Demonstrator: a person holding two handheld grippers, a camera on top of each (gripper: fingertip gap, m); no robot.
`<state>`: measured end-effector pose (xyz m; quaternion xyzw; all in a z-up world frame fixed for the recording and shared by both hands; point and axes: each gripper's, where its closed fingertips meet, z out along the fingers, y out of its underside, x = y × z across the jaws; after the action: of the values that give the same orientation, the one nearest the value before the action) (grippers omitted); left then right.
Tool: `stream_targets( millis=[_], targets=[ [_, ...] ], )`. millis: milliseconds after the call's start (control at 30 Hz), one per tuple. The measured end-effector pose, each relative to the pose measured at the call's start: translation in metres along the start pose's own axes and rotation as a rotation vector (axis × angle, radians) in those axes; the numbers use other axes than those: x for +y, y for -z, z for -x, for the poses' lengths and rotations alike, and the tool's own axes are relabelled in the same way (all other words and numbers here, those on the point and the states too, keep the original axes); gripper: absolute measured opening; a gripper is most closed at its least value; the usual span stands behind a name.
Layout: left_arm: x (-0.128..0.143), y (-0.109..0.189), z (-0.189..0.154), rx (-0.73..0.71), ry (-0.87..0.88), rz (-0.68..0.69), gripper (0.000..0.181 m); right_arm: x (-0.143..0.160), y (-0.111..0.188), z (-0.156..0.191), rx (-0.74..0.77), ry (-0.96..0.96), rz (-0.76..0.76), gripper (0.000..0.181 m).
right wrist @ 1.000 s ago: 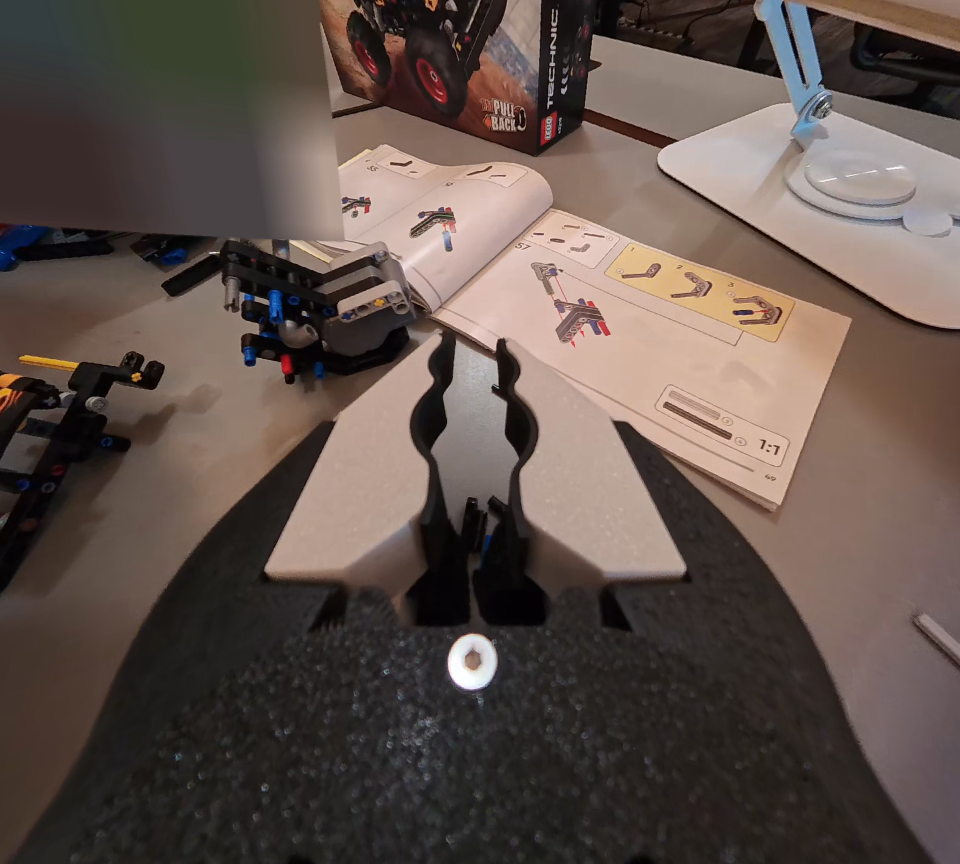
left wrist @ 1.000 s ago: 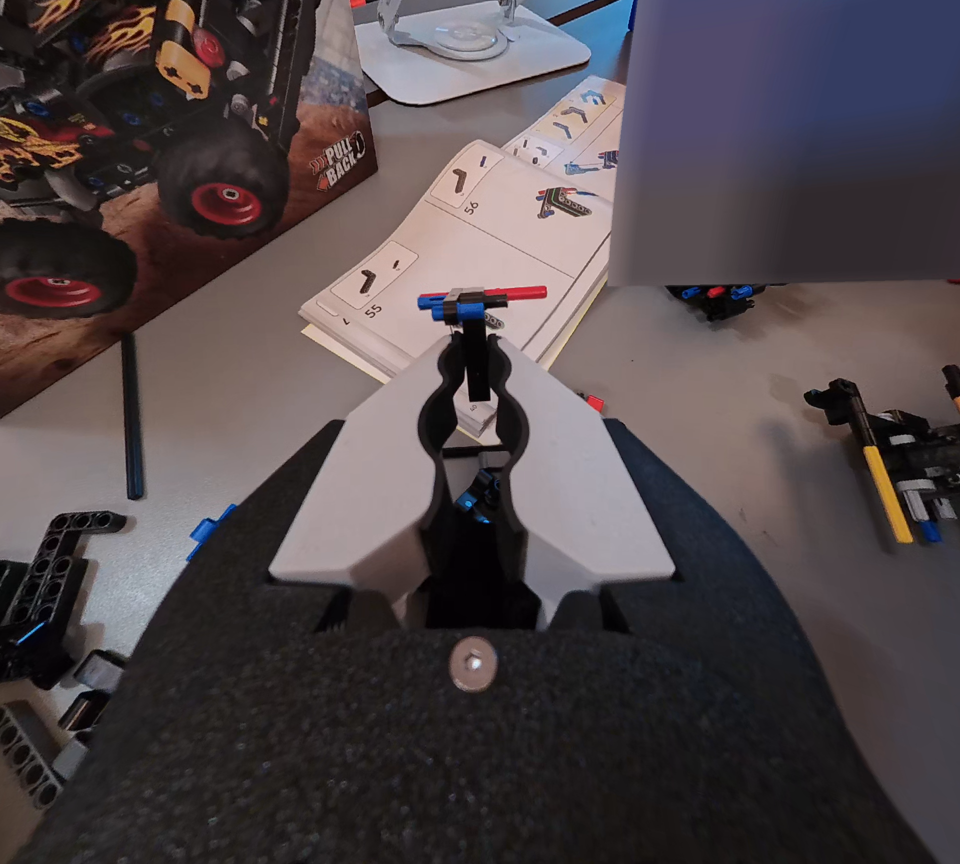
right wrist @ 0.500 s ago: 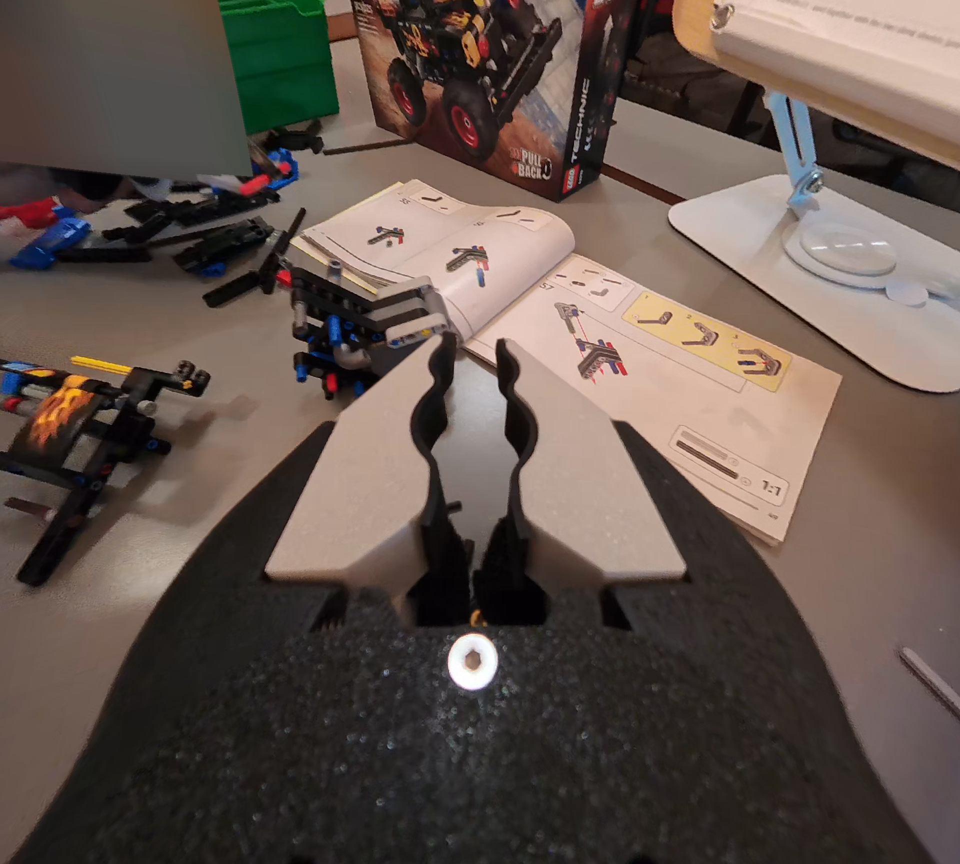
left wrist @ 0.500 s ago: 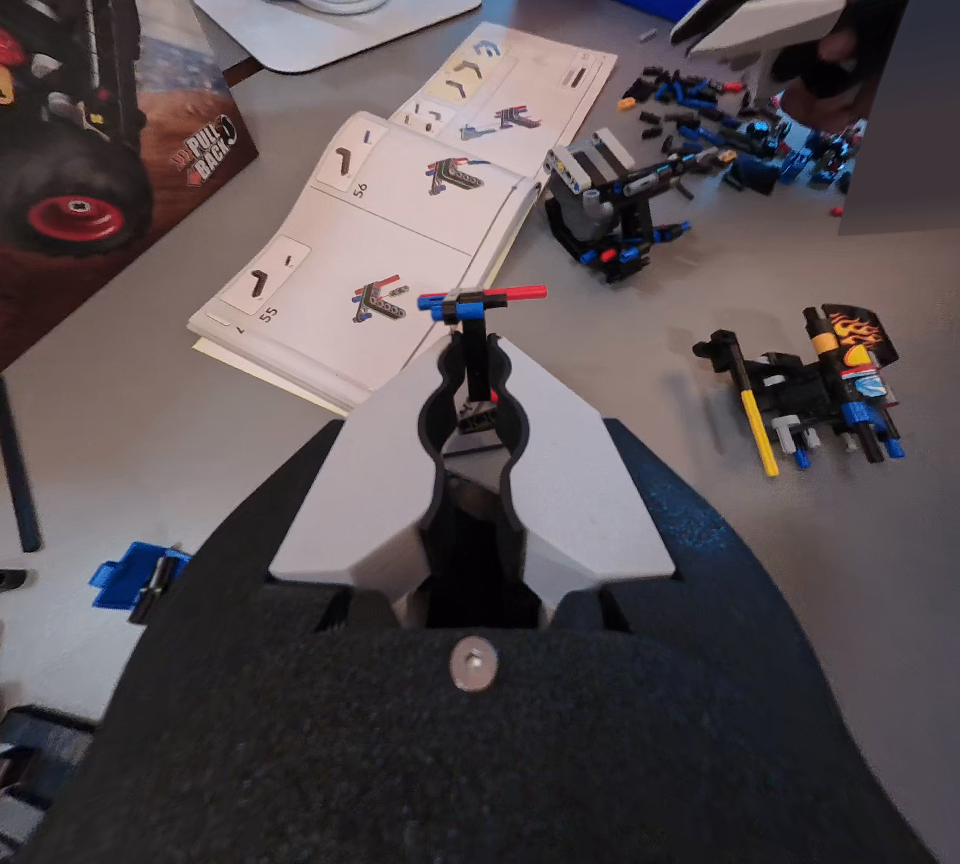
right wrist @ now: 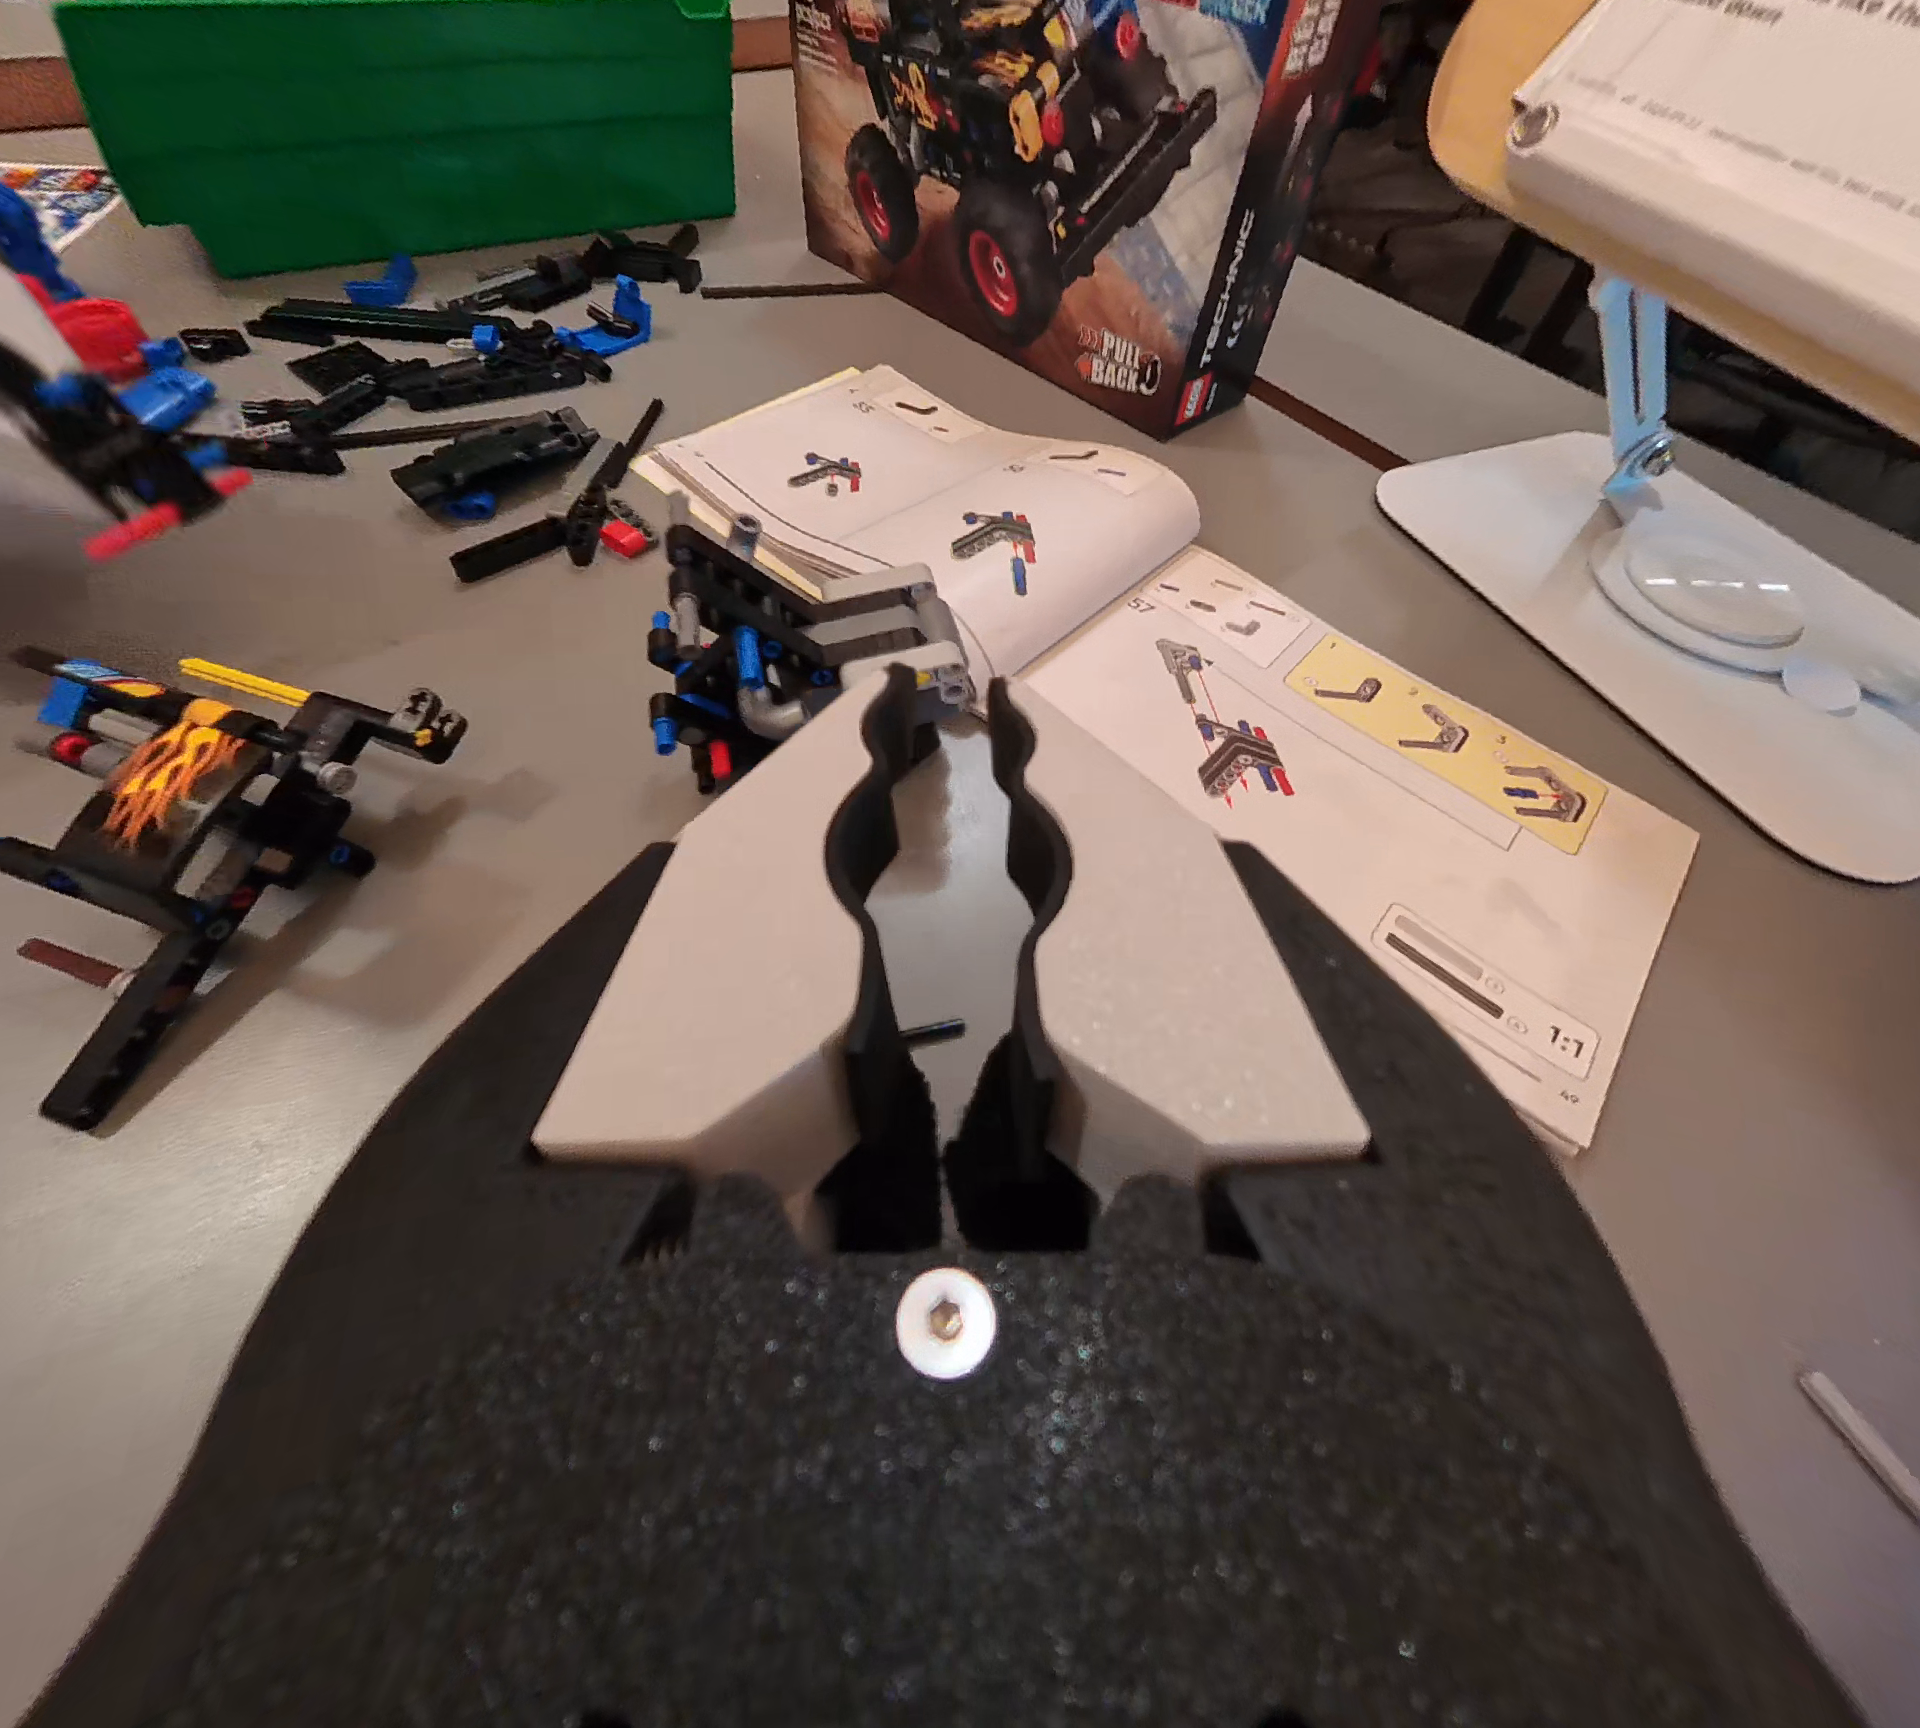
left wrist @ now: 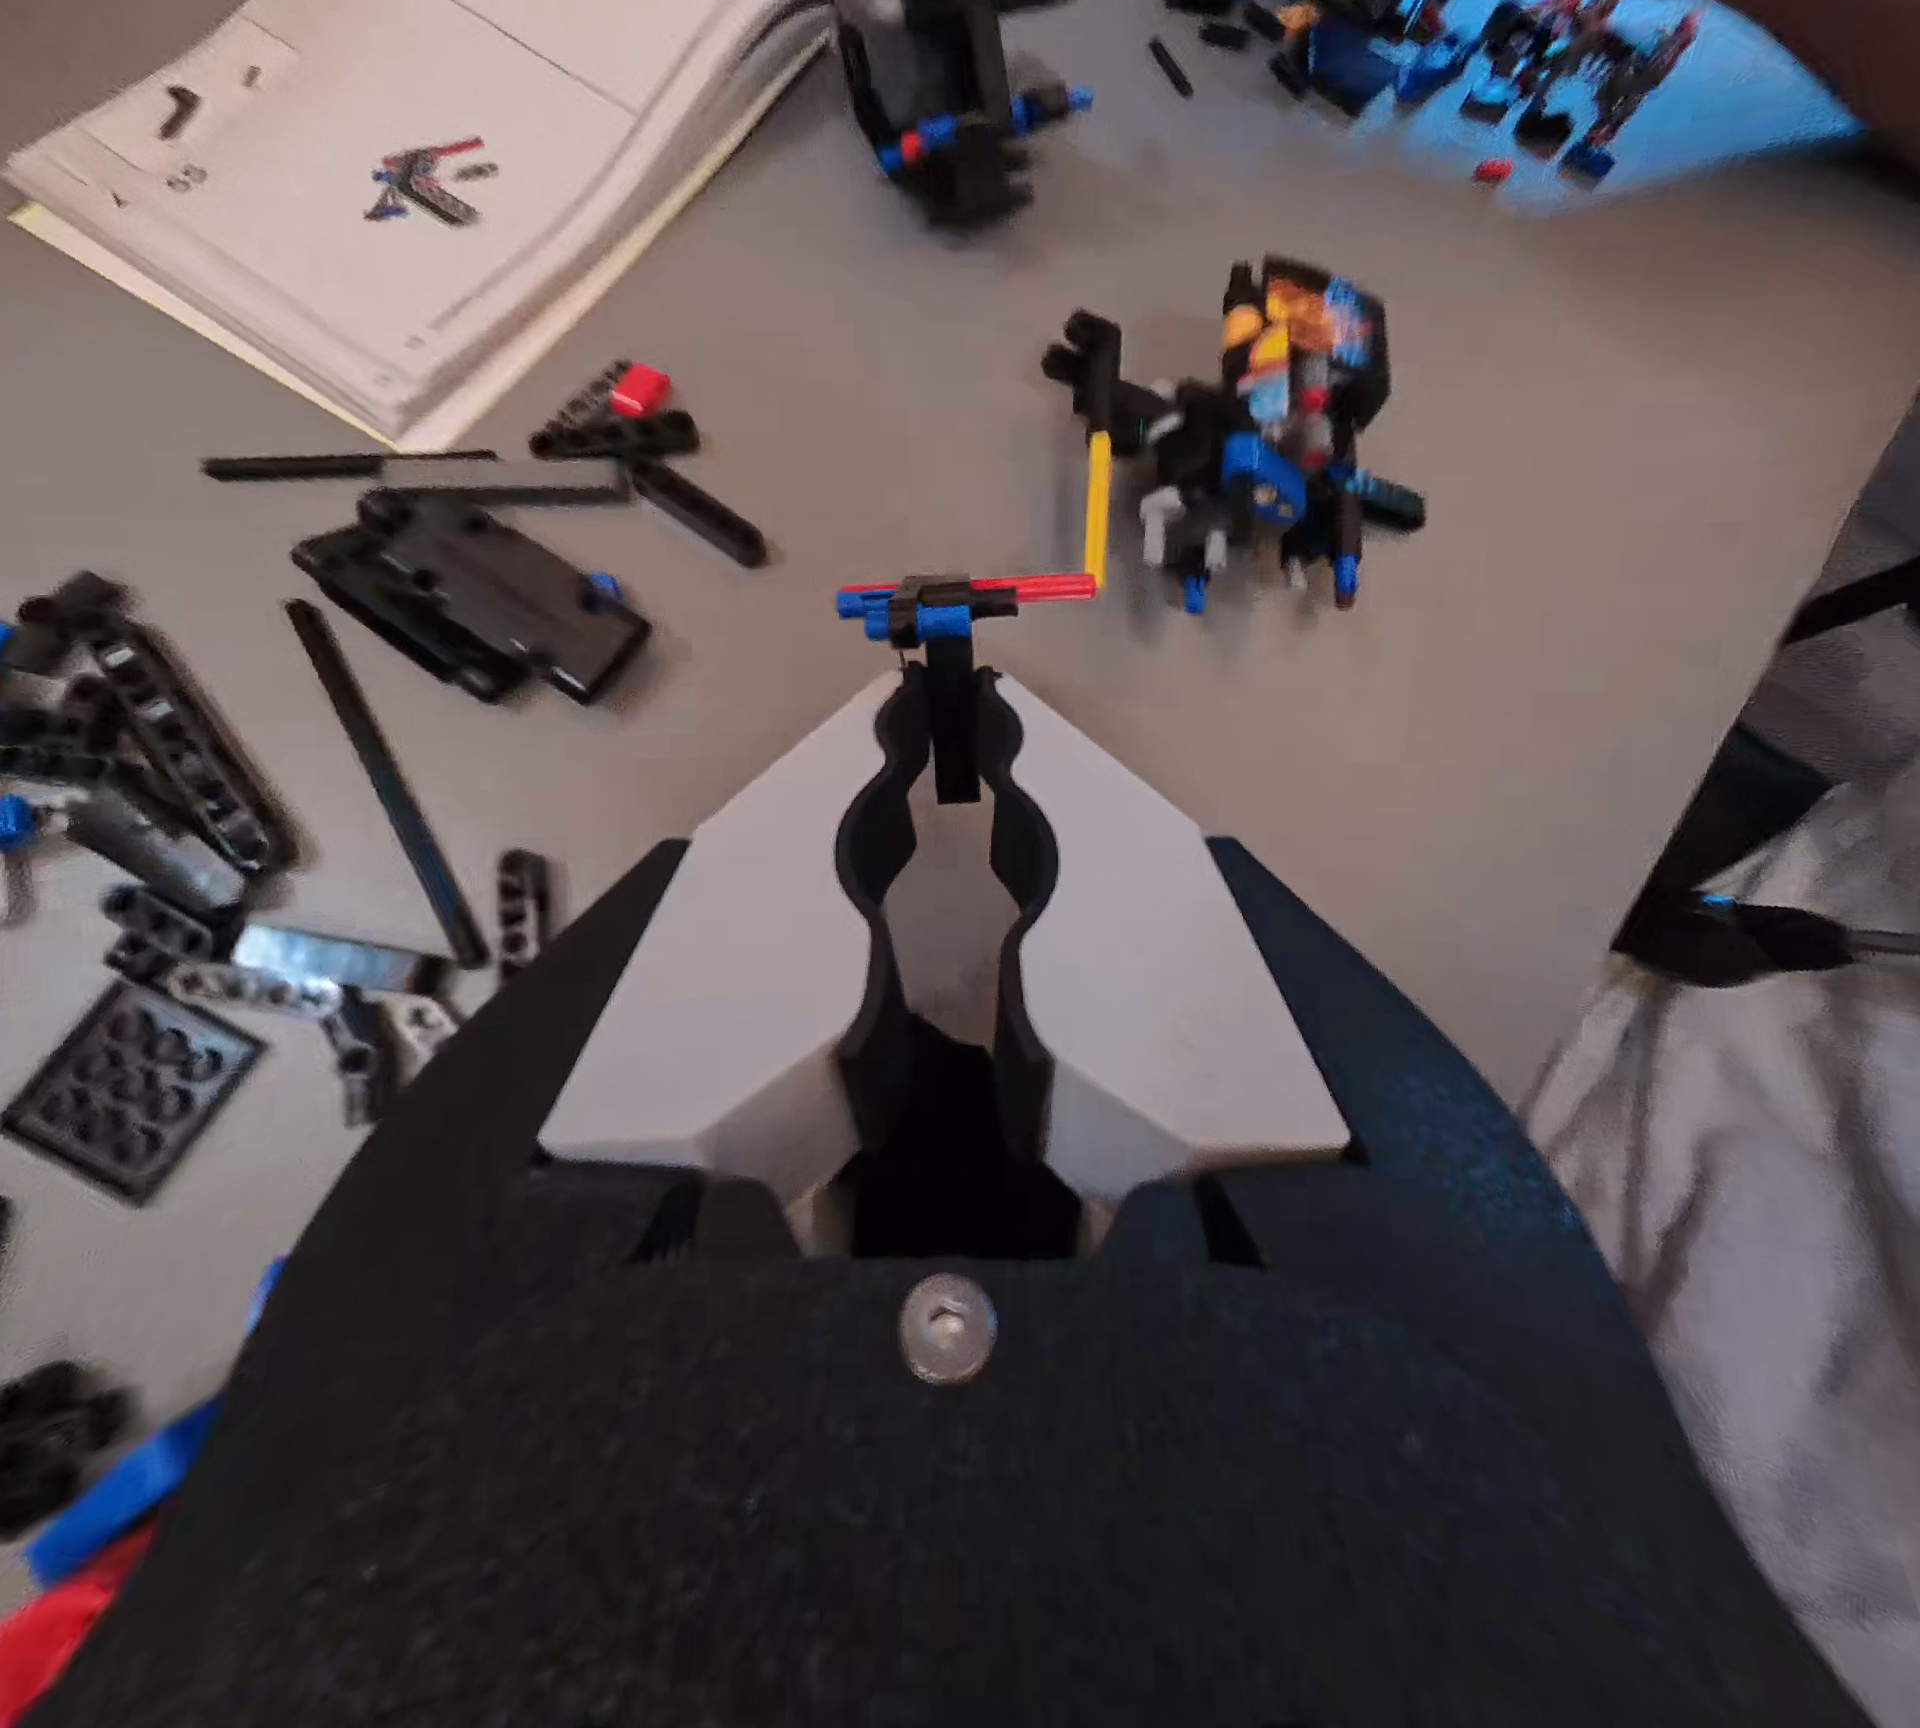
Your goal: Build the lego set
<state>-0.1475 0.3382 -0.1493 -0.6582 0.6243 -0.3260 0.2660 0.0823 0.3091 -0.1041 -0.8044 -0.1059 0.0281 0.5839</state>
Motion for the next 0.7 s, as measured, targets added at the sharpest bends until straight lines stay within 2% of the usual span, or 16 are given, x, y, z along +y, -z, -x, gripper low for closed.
stream_targets(
  millis=[133,333,600,700],
  targets=[
    [0.016,-0.013,-0.015,-0.034,-0.010,-0.009,0.006,-0.004,0.002,0.009,-0.020,0.006,-0.015,0.013],
    [0.030,-0.025,-0.018,-0.073,-0.036,0.056,0.006,0.001,-0.003,0.020,-0.051,0.020,0.004,0.013],
    [0.031,-0.024,-0.020,-0.090,-0.048,0.057,0.008,-0.001,0.000,0.015,-0.053,-0.009,-0.002,0.013],
    [0.032,-0.023,-0.019,-0.082,-0.030,0.050,0.016,-0.004,0.002,0.014,-0.049,-0.006,-0.008,0.013]
  ],
)
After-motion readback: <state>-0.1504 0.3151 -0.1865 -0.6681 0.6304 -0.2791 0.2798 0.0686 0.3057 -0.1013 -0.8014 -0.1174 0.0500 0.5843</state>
